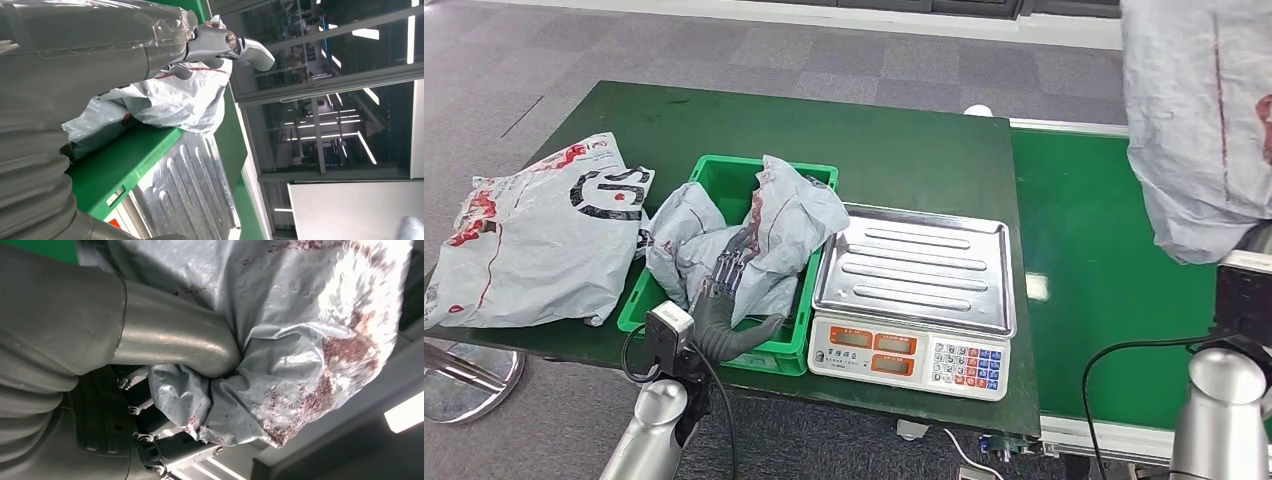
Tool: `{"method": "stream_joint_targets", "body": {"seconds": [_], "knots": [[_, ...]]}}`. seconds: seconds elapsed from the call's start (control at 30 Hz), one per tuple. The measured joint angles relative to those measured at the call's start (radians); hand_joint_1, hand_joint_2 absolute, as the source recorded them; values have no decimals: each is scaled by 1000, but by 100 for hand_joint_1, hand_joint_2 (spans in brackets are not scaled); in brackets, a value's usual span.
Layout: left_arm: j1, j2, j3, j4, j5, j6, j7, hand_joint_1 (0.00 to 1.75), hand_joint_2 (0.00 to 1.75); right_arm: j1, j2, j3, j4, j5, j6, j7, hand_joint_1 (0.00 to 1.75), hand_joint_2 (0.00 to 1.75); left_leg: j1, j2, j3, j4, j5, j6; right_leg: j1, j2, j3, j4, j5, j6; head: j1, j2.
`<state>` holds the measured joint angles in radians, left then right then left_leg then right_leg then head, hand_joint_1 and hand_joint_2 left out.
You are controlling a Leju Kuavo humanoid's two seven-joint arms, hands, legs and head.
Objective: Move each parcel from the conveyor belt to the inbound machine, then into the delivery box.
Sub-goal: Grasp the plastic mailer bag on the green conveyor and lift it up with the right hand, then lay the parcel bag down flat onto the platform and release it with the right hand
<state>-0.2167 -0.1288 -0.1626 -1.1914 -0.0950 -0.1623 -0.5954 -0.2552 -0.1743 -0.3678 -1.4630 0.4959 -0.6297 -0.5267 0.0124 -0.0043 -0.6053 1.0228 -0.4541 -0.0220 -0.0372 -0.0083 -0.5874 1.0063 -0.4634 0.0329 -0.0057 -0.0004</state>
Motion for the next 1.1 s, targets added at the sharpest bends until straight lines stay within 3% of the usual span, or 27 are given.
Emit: {"method": "stream_joint_targets", "body": {"seconds": [0.43, 0.57, 0.67, 0.73, 0.8, 0.97, 1.1], "knots": [[-3, -1, 0, 8, 0, 3, 0, 0, 175, 25, 19, 20, -97, -9, -10, 2, 175, 175, 0, 0, 0, 0, 0, 0, 0, 0, 0, 0, 0, 0, 0, 0], [-4, -1, 0, 8, 0, 5, -4, 0, 175, 28, 23, 25, -109, -20, -34, -39, 175, 175, 0, 0, 0, 0, 0, 0, 0, 0, 0, 0, 0, 0, 0, 0], [-5, -2, 0, 8, 2, 11, -14, 0, 175, 28, 35, 59, -137, 12, -57, -93, 175, 175, 0, 1, 0, 0, 0, 0, 0, 1, 0, 0, 0, 0, 0, 0], [-6, -3, 0, 8, 3, 18, -22, 0, 175, 21, 44, 108, -153, 65, -39, -79, 175, 175, 0, 2, 0, 0, 0, 0, 0, 3, 1, 0, 0, 0, 0, 0], [-7, -4, 0, 6, 3, 25, -28, 0, 175, 2, 48, 174, -154, 124, 42, -13, 175, 175, 0, 2, 0, -1, 0, 0, 0, 3, 1, 1, 0, 0, 0, 0], [-6, -3, 0, -9, 2, 37, -42, 0, 175, -66, 50, 376, -85, 262, 350, 168, 175, 175, 1, 2, 1, -1, 2, -1, 0, 1, 1, 1, 1, 0, 0, 0], [-3, 3, 0, -23, 0, 52, -51, 0, 175, -116, 28, 513, 38, 263, 673, 330, 175, 175, 1, -1, 1, 0, 3, -1, 0, -1, 1, 1, 1, -1, 0, 0]]}}
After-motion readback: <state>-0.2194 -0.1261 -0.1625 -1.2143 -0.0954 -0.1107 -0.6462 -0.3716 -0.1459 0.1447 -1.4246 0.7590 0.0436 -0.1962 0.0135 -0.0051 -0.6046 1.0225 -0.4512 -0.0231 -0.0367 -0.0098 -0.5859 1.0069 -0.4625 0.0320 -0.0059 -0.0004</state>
